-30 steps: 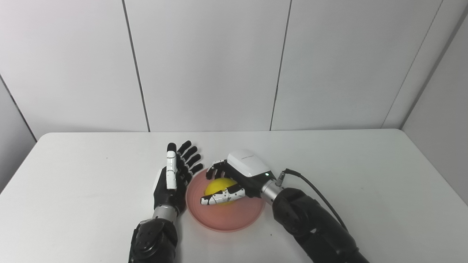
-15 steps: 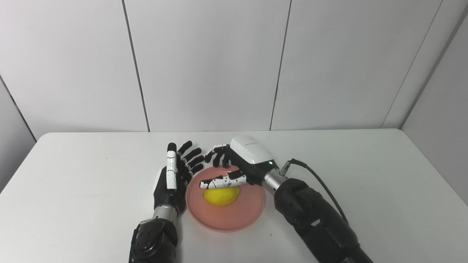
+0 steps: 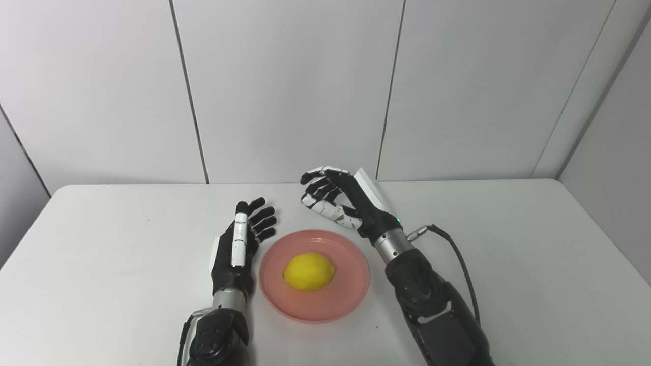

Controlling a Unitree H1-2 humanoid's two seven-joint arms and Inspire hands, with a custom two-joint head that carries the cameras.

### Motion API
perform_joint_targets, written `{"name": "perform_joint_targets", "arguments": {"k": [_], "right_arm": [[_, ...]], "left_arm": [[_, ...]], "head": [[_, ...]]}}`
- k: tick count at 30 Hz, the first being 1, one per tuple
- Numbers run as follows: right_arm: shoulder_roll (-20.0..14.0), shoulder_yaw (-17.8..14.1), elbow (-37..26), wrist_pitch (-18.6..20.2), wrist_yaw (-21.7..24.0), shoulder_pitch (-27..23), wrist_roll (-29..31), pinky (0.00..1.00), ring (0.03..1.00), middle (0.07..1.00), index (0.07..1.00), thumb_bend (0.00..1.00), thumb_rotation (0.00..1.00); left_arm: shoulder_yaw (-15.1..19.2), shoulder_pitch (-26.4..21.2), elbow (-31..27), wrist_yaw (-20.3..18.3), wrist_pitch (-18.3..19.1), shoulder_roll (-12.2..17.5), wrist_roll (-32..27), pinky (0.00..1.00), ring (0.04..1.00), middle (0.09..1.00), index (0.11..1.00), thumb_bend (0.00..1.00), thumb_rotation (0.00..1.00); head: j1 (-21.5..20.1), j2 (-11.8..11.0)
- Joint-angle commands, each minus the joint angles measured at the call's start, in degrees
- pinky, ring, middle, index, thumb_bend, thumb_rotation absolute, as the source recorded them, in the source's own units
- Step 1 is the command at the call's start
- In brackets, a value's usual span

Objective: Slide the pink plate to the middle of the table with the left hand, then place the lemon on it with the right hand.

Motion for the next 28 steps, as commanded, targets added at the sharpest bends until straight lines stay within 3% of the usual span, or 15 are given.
{"name": "perform_joint_targets", "arguments": {"k": [1,5,9,15,18,21,28], "right_arm": [[1.14,-2.1,0.57,-4.06,-2.47,-0.9,3.71,0.6,0.713,0.8,0.762,0.79,1.0],[2.77,-5.38,2.88,-4.06,-4.48,-0.32,8.08,0.61,0.733,0.859,0.811,0.76,1.0],[3.64,-7.84,4.64,-4.46,-5.57,0.1,11.53,0.74,0.811,0.911,0.863,0.74,1.0],[2.87,-8.19,7.47,-6.4,-9.76,0.65,9.57,0.9,0.912,0.957,0.915,0.75,1.0],[2.92,-8.58,8.83,-7.37,-10.64,0.69,10.58,0.92,0.925,0.958,0.924,0.79,1.0],[3.3,-9.63,9.5,-7.91,-10.04,0.94,13.62,0.98,0.947,0.969,0.945,0.83,1.0],[4.38,-11.02,10.06,-8.21,-9.69,2.04,18.07,1.0,0.962,0.985,0.963,0.8,1.0]], "left_arm": [[0.48,-0.77,1.84,1.51,-2.52,1.21,1.1,0.81,0.803,0.799,0.77,0.72,0.92],[1.18,-1.66,2.94,1.27,-4.35,2.07,0.67,0.83,0.829,0.824,0.809,0.76,0.93],[1.16,-2.26,3.27,1.36,-5.13,2.94,1.07,0.84,0.848,0.844,0.82,0.75,0.95],[0.77,-3.26,4.4,1.95,-6.02,4.22,2.17,0.87,0.862,0.877,0.86,0.81,0.94],[0.65,-3.54,4.57,1.64,-6.21,4.66,2.22,0.89,0.88,0.9,0.882,0.82,0.94],[0.59,-3.77,4.05,1.46,-5.01,5.03,2.02,0.91,0.909,0.926,0.907,0.83,0.93],[1.5,-5.42,4.32,0.6,-0.2,5.93,0.02,0.95,0.939,0.952,0.935,0.8,0.96]], "head": [[0.1,-0.01],[0.07,0.08],[0.05,0.1],[0.03,-0.14],[-0.1,-0.22],[-0.01,-0.19],[-0.32,0.21]]}}
